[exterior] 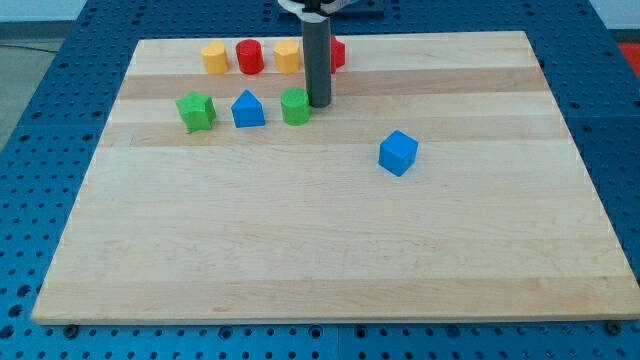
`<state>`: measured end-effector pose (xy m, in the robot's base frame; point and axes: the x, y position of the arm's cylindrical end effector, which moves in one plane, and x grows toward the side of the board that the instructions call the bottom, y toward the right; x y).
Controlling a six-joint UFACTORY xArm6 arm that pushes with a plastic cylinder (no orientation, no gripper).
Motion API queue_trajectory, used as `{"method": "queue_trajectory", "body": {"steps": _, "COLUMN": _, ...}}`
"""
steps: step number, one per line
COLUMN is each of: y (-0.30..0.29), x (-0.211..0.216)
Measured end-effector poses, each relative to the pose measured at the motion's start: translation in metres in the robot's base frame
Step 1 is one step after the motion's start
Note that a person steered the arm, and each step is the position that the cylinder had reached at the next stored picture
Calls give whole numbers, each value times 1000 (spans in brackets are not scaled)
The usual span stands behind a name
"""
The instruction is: Push blue cube to the right of the green circle
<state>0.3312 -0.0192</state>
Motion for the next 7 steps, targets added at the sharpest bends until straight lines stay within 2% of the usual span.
{"method": "queue_trajectory", "body": {"steps": 1, "y": 0, "x": 0}}
{"method": "queue_trajectory", "body": {"steps": 2, "y": 38, "x": 0}}
{"method": "queue_trajectory", "body": {"steps": 3, "y": 128, "x": 4}}
{"method": "queue_trajectory", "body": {"steps": 4, "y": 201, "x": 49}}
{"method": "queue_trajectory", "body": {"steps": 5, "y": 192, "x": 124}}
{"method": "queue_trajectory", "body": {"steps": 6, "y": 122, "x": 153}}
{"method": "queue_trajectory", "body": {"steps": 7, "y": 94, "x": 139}}
